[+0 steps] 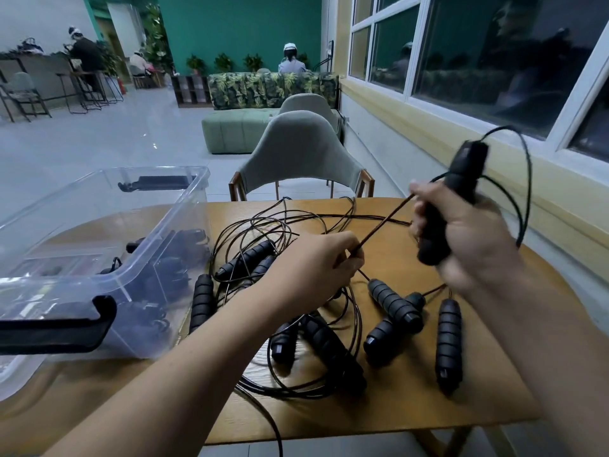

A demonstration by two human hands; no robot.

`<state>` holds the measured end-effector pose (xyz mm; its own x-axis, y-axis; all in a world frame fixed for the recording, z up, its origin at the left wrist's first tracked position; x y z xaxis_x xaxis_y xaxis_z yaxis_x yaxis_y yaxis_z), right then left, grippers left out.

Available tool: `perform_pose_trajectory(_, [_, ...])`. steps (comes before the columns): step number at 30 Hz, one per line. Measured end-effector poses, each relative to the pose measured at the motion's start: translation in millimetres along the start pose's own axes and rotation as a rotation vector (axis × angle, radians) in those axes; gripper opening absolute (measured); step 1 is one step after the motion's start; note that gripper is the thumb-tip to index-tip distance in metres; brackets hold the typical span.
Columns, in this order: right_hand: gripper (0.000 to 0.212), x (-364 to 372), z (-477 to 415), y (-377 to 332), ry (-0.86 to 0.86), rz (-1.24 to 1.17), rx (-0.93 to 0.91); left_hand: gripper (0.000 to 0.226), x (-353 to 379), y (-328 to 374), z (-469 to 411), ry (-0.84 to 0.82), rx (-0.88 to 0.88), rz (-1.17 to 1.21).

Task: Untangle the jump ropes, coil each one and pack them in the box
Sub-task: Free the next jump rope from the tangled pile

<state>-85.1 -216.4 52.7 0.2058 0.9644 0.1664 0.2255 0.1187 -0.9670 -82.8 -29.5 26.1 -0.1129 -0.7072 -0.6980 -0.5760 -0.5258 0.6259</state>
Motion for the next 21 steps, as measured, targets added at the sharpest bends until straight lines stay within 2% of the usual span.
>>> perform_pose_trajectory(5, [0.017,-55,-22,-21,0.148,-0.210,0.033,0.013,-14,-17,-2,0.024,-0.052,-0.007])
perform_pose_trajectory(12, [0.014,-78,-21,9,0.207,-0.187,0.140,0.028,-37,-19,-6,0.129,-0.061,0.058])
perform_pose_trajectory(15, [0.017,-60,-16,24,0.126,-0.133,0.178,0.027,-40,-14,-8,0.160,-0.051,0.068])
perform_pose_trajectory(21, [0.035,-1,9,50,-0.074,0.030,0.200,0.024,-30,-3,-8,0.147,-0.029,0.062])
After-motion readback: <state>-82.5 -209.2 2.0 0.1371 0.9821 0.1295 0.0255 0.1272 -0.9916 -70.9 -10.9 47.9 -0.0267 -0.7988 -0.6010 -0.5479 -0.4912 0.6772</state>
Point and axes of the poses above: each hand's wrist, its own z-axis away from the middle knuckle, its own x-axis out of the palm, y = z × x, the point moved 10 cm from there along -z, towards the middle knuckle, and after that the axes turned 9 degrees about z, right-handed, at the moved point
